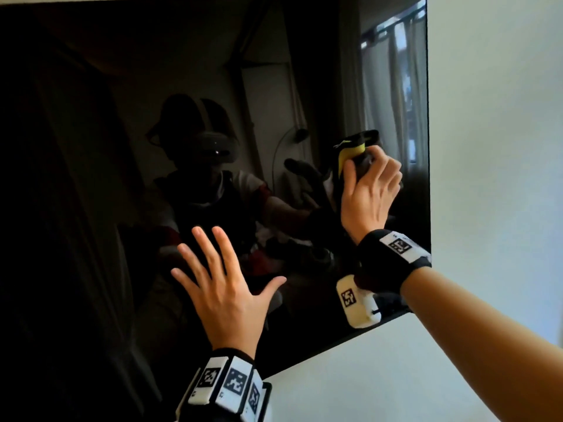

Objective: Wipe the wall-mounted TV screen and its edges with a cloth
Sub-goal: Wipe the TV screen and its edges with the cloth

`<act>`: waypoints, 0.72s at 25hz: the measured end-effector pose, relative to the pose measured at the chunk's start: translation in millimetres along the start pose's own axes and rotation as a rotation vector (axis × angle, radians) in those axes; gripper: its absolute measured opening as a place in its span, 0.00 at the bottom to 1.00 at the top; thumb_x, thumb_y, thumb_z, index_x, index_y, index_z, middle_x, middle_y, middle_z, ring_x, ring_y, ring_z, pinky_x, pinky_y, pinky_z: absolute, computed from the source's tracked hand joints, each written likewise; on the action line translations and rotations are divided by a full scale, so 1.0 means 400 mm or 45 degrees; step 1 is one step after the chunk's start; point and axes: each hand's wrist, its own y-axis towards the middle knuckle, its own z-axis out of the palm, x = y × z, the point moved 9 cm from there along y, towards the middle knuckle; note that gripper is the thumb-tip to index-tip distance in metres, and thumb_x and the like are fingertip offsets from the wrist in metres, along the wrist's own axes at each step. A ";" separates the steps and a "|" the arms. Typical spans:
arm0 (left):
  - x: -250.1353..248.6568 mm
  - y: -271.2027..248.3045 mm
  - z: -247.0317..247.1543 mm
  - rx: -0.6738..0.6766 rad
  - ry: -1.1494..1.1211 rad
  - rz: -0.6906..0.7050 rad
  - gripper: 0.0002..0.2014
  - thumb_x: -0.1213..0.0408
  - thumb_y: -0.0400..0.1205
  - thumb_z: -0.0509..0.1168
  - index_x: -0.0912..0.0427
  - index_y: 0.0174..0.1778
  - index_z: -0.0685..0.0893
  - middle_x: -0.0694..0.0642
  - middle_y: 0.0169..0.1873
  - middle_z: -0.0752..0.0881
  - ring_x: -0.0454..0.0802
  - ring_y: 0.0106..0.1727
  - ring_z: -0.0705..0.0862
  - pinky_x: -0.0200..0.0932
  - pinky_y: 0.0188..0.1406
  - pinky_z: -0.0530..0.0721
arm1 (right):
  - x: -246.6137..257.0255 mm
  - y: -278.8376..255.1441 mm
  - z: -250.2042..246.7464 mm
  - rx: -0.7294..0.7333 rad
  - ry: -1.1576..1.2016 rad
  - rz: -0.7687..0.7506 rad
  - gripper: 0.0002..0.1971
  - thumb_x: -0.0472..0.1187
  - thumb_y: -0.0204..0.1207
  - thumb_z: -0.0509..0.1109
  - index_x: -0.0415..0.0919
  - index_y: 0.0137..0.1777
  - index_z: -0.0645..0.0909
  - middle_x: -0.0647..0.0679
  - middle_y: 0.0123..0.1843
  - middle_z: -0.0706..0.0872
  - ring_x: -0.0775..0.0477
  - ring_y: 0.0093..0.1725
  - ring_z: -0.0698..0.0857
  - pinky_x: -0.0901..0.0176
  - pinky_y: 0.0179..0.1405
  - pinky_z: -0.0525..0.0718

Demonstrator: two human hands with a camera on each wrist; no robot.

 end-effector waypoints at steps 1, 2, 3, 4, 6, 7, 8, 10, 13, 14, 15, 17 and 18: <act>-0.001 -0.001 0.000 0.002 0.006 0.001 0.64 0.30 0.63 0.72 0.66 0.85 0.51 0.70 0.84 0.51 0.75 0.82 0.50 0.78 0.75 0.53 | 0.020 -0.030 0.007 0.036 -0.018 -0.104 0.22 0.55 0.77 0.59 0.42 0.65 0.70 0.39 0.60 0.74 0.39 0.56 0.71 0.54 0.56 0.63; -0.002 -0.001 -0.002 0.000 0.006 -0.003 0.64 0.30 0.63 0.72 0.66 0.85 0.51 0.70 0.84 0.50 0.75 0.83 0.49 0.78 0.75 0.53 | 0.053 -0.078 0.023 0.113 -0.052 -0.306 0.21 0.55 0.77 0.60 0.43 0.65 0.70 0.39 0.59 0.75 0.39 0.56 0.71 0.53 0.55 0.65; -0.005 -0.002 -0.007 -0.003 0.000 -0.012 0.64 0.31 0.63 0.72 0.65 0.85 0.50 0.70 0.84 0.50 0.75 0.83 0.48 0.78 0.76 0.52 | 0.073 -0.121 0.038 0.196 -0.096 -0.512 0.21 0.55 0.77 0.62 0.44 0.65 0.70 0.39 0.59 0.76 0.40 0.55 0.71 0.52 0.54 0.67; -0.004 -0.002 -0.012 0.001 -0.018 -0.015 0.65 0.31 0.63 0.73 0.65 0.85 0.50 0.70 0.84 0.49 0.74 0.83 0.47 0.76 0.77 0.52 | 0.073 -0.124 0.043 0.242 -0.115 -0.627 0.21 0.55 0.77 0.62 0.44 0.64 0.70 0.39 0.58 0.76 0.40 0.55 0.72 0.51 0.53 0.67; -0.031 -0.004 -0.025 -0.007 -0.036 0.013 0.65 0.31 0.62 0.73 0.65 0.85 0.50 0.69 0.84 0.49 0.72 0.84 0.46 0.71 0.80 0.50 | 0.003 -0.019 0.009 0.164 -0.094 -0.420 0.20 0.55 0.77 0.61 0.45 0.64 0.70 0.38 0.59 0.76 0.39 0.55 0.72 0.52 0.54 0.65; -0.053 -0.006 -0.028 -0.010 -0.030 0.049 0.65 0.31 0.63 0.73 0.65 0.85 0.51 0.69 0.84 0.49 0.70 0.84 0.47 0.69 0.80 0.49 | -0.044 0.030 -0.013 0.068 -0.043 -0.179 0.20 0.55 0.77 0.60 0.45 0.64 0.70 0.38 0.59 0.75 0.38 0.56 0.71 0.54 0.55 0.63; -0.079 -0.007 -0.029 -0.007 -0.023 0.090 0.64 0.30 0.63 0.73 0.65 0.85 0.51 0.69 0.84 0.50 0.69 0.84 0.48 0.67 0.81 0.50 | -0.073 0.048 -0.023 0.012 -0.011 -0.018 0.21 0.55 0.78 0.59 0.44 0.65 0.70 0.39 0.60 0.74 0.39 0.56 0.71 0.56 0.56 0.61; -0.137 -0.006 -0.015 0.008 -0.026 0.145 0.64 0.30 0.63 0.73 0.64 0.85 0.52 0.68 0.84 0.52 0.67 0.85 0.49 0.66 0.81 0.53 | -0.058 0.005 -0.014 0.052 -0.018 -0.111 0.21 0.54 0.78 0.60 0.43 0.65 0.71 0.39 0.60 0.73 0.40 0.57 0.70 0.55 0.56 0.62; -0.198 -0.005 0.021 0.051 -0.042 0.126 0.65 0.30 0.62 0.73 0.63 0.85 0.51 0.66 0.85 0.50 0.67 0.85 0.49 0.68 0.80 0.55 | -0.017 -0.067 0.013 0.246 -0.100 -0.608 0.20 0.55 0.78 0.62 0.45 0.65 0.70 0.40 0.59 0.75 0.41 0.56 0.70 0.52 0.55 0.66; -0.208 -0.004 0.033 0.058 -0.051 0.100 0.65 0.31 0.61 0.74 0.63 0.86 0.50 0.66 0.85 0.50 0.67 0.85 0.49 0.69 0.80 0.55 | -0.048 -0.018 0.000 0.219 -0.101 -0.548 0.20 0.55 0.78 0.62 0.47 0.64 0.69 0.40 0.59 0.75 0.41 0.56 0.70 0.50 0.55 0.66; -0.213 -0.004 0.042 0.057 -0.054 0.074 0.66 0.32 0.61 0.75 0.63 0.86 0.50 0.66 0.85 0.50 0.67 0.84 0.49 0.69 0.79 0.54 | -0.105 0.044 -0.016 0.145 -0.060 -0.324 0.19 0.56 0.78 0.61 0.48 0.64 0.68 0.40 0.59 0.74 0.41 0.57 0.70 0.49 0.57 0.66; -0.213 -0.003 0.052 0.038 -0.033 0.046 0.65 0.34 0.61 0.76 0.63 0.85 0.50 0.66 0.85 0.50 0.68 0.84 0.50 0.70 0.79 0.54 | -0.183 0.092 -0.040 0.018 0.019 0.072 0.20 0.57 0.78 0.57 0.48 0.66 0.67 0.41 0.61 0.72 0.42 0.59 0.69 0.50 0.62 0.64; -0.214 -0.005 0.054 0.026 -0.018 0.049 0.65 0.34 0.62 0.77 0.64 0.85 0.50 0.67 0.84 0.51 0.69 0.84 0.51 0.71 0.78 0.55 | -0.187 0.071 -0.042 0.023 0.007 0.067 0.21 0.57 0.78 0.56 0.47 0.66 0.68 0.41 0.62 0.72 0.41 0.60 0.69 0.51 0.62 0.63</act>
